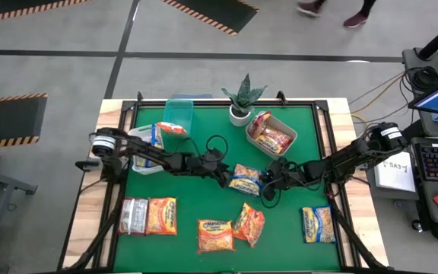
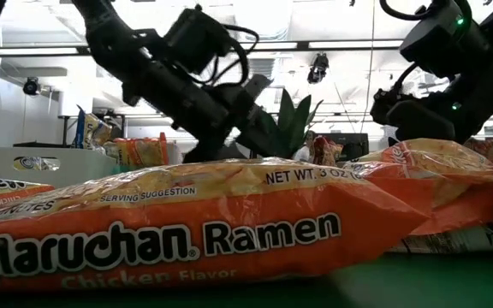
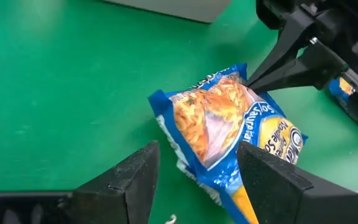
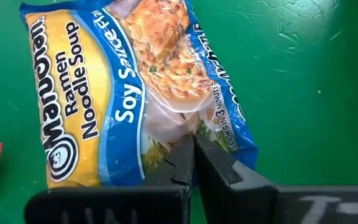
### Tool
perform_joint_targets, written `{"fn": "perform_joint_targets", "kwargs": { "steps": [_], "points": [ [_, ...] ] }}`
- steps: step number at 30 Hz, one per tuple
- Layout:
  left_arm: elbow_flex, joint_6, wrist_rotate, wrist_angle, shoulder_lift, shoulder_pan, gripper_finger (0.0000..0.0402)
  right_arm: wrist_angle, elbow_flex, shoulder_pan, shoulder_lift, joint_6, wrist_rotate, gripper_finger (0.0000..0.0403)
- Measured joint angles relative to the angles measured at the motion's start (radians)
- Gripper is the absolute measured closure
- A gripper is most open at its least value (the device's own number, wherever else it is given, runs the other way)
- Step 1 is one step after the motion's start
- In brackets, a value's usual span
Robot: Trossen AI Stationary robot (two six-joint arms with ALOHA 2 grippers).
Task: Sort Maruchan noodles
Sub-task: Put the blue noodle pack into the white bin
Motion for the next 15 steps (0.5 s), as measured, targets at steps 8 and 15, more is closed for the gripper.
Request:
{"fn": "perform_joint_targets", "kwargs": {
  "steps": [8,15],
  "points": [
    [0.073,-0.033,0.038,0.003,0.109,0.014,0.0177,0.003,0.000,0.000,0.000,-0.010,-0.001,0.0394],
    [0.087,-0.022,0.105,0.163,0.189,0.014,0.0181,0.009,0.000,0.000,0.000,-0.018,0.008,0.0394]
  ]
}}
